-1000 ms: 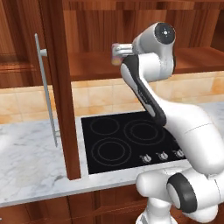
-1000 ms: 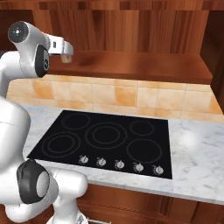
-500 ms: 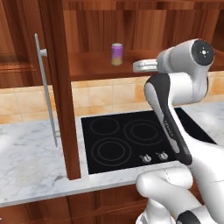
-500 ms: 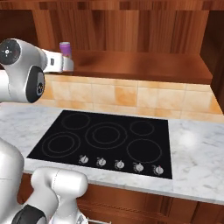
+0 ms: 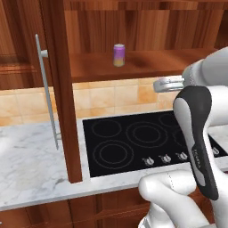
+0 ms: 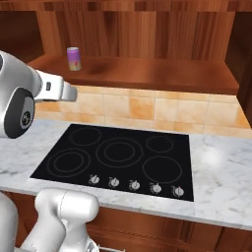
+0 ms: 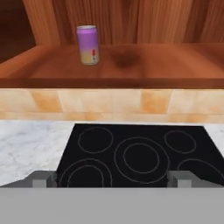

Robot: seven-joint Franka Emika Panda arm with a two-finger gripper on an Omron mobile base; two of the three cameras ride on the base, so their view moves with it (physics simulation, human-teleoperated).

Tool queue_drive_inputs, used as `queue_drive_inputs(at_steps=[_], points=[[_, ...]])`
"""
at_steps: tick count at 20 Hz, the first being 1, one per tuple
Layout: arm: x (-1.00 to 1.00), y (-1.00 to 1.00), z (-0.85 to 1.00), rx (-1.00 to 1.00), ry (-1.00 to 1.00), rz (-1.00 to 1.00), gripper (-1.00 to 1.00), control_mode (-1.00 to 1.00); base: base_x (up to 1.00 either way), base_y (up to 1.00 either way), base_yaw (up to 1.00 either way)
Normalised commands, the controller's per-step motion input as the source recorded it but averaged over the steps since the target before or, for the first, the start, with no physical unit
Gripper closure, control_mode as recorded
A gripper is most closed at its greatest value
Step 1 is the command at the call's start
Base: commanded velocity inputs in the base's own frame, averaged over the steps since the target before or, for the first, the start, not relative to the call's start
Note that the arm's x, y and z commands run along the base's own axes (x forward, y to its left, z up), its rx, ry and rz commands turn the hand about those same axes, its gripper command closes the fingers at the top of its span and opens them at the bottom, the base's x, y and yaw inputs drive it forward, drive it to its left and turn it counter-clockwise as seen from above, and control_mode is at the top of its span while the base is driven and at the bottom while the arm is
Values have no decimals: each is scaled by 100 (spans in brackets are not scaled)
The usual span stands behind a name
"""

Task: Sort all alcoholic drinks to one cabinet, and non-alcoholic drinks to the other.

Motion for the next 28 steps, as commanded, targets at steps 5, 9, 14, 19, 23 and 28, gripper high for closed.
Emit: queue_drive_inputs(at_steps=[5,9,14,19,23,28], points=[[-46,-4,-43,-4,28,-1,-100,-100,0,0,0],[-11,0,-44,-1,21,-1,-100,-100,0,0,0],[0,0,-50,0,8,0,-100,-100,0,0,0],[0,0,-36,0,2,0,-100,-100,0,0,0],[0,0,-11,0,2,0,-100,-100,0,0,0],[0,0,0,0,0,0,-100,100,-74,-13,0]])
